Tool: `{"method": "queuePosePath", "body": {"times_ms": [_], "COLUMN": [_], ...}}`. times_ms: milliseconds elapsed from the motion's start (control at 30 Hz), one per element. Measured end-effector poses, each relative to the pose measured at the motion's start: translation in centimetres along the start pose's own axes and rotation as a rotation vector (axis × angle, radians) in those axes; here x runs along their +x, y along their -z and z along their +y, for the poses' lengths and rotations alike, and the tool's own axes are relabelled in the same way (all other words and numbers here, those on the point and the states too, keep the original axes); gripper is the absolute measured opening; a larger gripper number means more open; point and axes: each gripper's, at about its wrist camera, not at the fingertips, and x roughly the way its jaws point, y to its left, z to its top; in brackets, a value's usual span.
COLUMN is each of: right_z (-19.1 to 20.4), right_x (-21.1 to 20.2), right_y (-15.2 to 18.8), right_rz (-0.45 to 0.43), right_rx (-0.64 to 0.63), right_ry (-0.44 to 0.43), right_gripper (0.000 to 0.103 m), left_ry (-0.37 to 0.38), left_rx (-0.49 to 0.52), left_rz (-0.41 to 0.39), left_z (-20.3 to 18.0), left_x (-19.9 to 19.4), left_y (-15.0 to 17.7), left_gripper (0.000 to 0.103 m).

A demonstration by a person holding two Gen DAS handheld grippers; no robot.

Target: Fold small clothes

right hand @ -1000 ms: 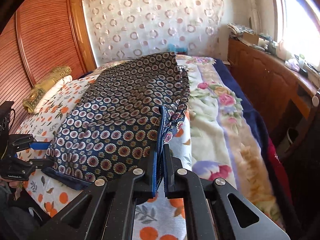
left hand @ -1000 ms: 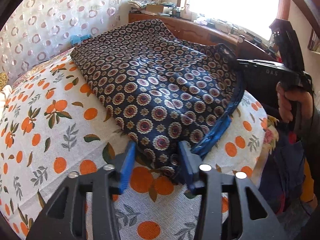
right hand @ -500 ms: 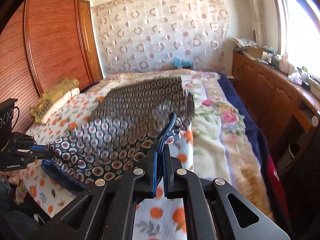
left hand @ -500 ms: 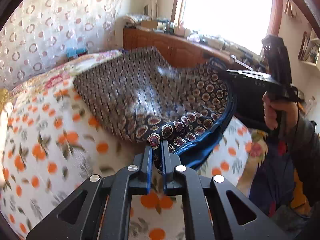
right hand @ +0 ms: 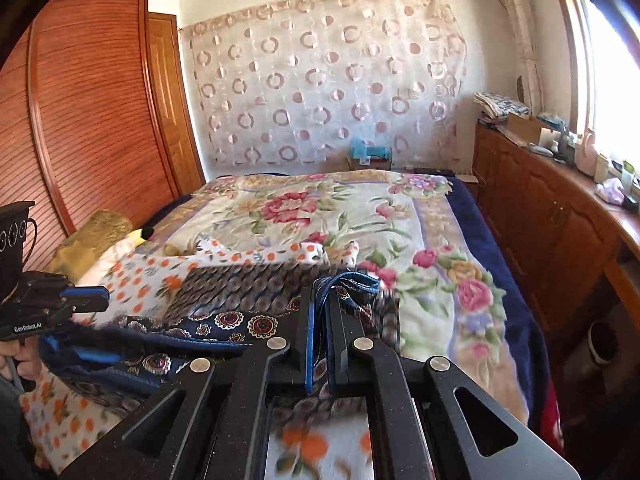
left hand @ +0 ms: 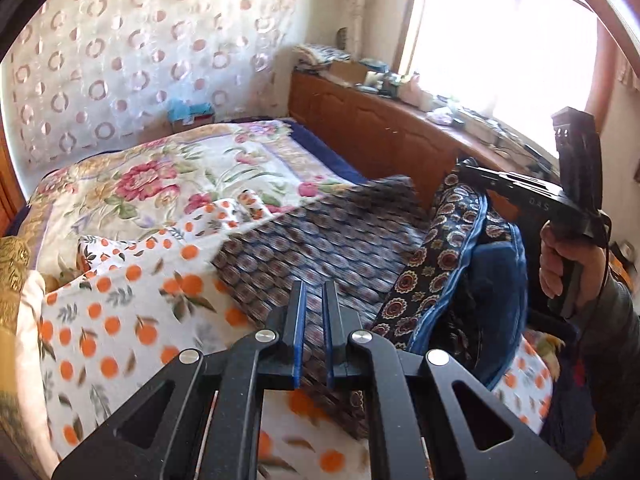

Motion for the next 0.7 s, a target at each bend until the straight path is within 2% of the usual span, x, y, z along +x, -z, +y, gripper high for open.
{"method": "queuePosePath", "body": {"times_ms": [133,367,500,533,600,700], "right_z": [-0.7,-0.7,-0.1,0.1,0.3,0.0], "right_x": [4.1,10.0,11.9,12.1,12.0,10.5], "right_y": [-0.7,-3.3,-3.4,-3.5,-3.7,-4.0], "right_rz": [0.023,0.072,0.125,0.126,0.120,0.096], "right_rx": [0.009,0.008,0.005,0.000,-0.005,0.001], "right_ry": [0.003,0.058,0.091,0.091,0.091,0.088], "right_gripper": [0.004,0.004,0.004,0.004,0.005,0.021], "left_ry": [-0.031,-0.095,-0.071,-0.068,-0.060,-0.043], "left_rx": [-0.003,-0.032,-0.057,-0.058,-0.062,-0.068], "left_rz": [0.005,-0.019,0.007,0.019,0.035,0.053], "left_z": [2.0,4.9,5.9,5.9,6.0,5.6], "left_x": [2.1,2.8,3.8,4.1,4.8,5.6], "left_y": [-1.2,-3.0,-3.0,-2.8,-2.5,-2.0], "left_gripper": [0.009,0.009,0.010,0.012,0.036,0.046]}}
